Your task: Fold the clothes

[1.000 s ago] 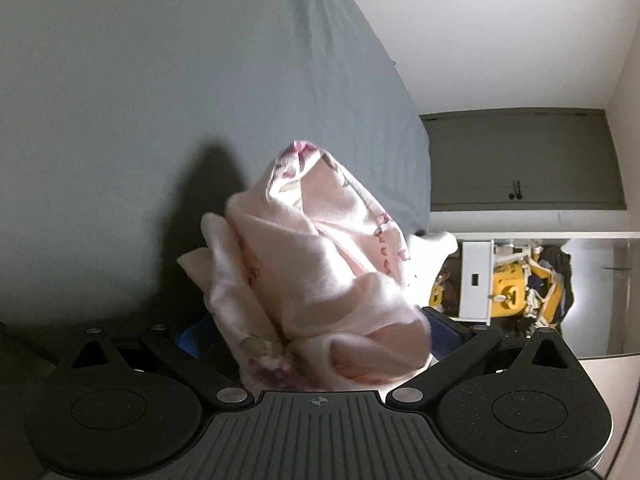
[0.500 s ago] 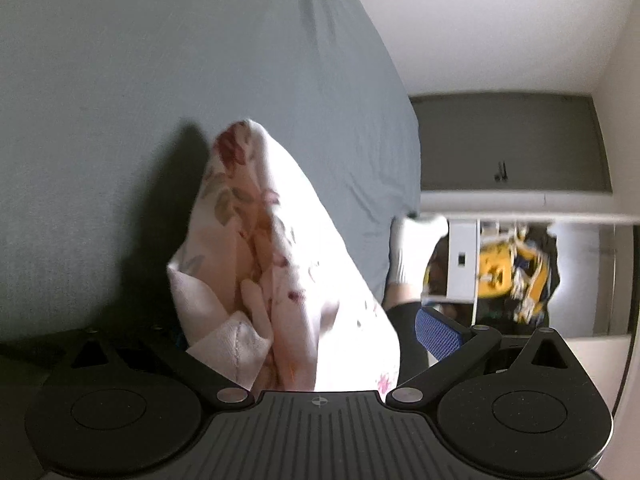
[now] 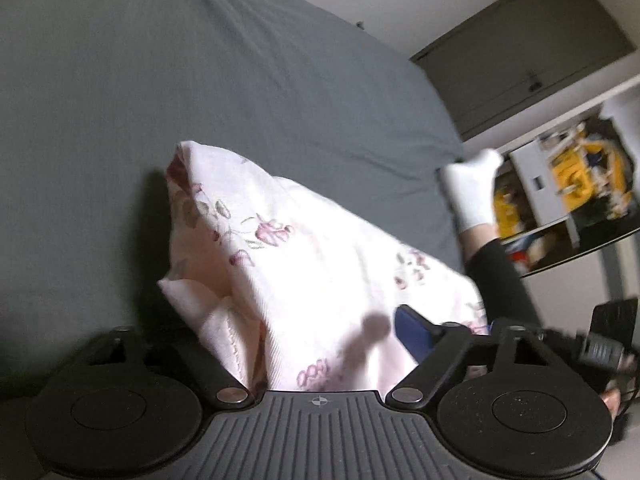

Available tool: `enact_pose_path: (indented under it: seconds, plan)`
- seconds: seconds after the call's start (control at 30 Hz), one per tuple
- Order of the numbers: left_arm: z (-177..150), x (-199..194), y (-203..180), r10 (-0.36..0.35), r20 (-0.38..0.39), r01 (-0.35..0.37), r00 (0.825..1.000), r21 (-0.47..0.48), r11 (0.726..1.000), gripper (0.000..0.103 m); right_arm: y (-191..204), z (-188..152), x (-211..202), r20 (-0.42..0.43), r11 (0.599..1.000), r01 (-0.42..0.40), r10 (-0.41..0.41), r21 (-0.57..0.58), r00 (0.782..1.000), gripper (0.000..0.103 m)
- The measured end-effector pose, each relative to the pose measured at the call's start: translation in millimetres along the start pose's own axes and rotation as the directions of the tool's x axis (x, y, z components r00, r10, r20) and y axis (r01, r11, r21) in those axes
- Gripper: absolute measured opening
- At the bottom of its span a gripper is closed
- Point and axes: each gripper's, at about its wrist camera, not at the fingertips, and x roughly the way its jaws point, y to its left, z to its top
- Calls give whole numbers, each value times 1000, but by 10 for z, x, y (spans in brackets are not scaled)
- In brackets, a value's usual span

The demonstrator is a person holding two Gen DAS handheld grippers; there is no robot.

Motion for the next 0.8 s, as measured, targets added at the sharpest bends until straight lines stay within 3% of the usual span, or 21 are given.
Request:
enact_pose_path:
  seconds: [0.07, 0.13, 0.2, 0.27, 0.33, 0.5, 0.63, 0.8]
  plan:
    - [18, -8, -83, 53, 7, -53, 999, 21, 998, 64, -130, 40, 79, -40, 998, 13, -11, 66, 999, 86]
    - [15, 13, -126, 86, 18, -86, 996, 43, 995, 59, -239, 59, 154, -73, 994, 35, -27, 107, 997, 87]
    - [11, 18, -163, 108, 31, -110, 994, 53, 993, 54, -316, 70, 239, -108, 989, -9, 25, 150, 994, 90]
    - [8, 18, -174, 112, 40, -114, 993, 53, 992, 45, -374, 75, 318, -134, 981, -55, 81, 189, 988, 103]
    - [11, 20, -183, 107, 42, -109, 993, 49, 993, 41, -404, 70, 384, -143, 974, -77, 109, 215, 984, 103]
    - [-57, -87, -35, 112, 48, -114, 993, 59, 992, 37, -263, 63, 419, -140, 986, -98, 116, 133, 983, 103]
    - [-135, -201, 15, 135, 68, -142, 989, 109, 984, 37, -96, 59, 455, -114, 997, -62, 68, 51, 991, 84]
    - [-272, -364, -64, 189, 137, -216, 972, 221, 951, 35, -64, 50, 423, -91, 999, -42, 44, 27, 995, 61]
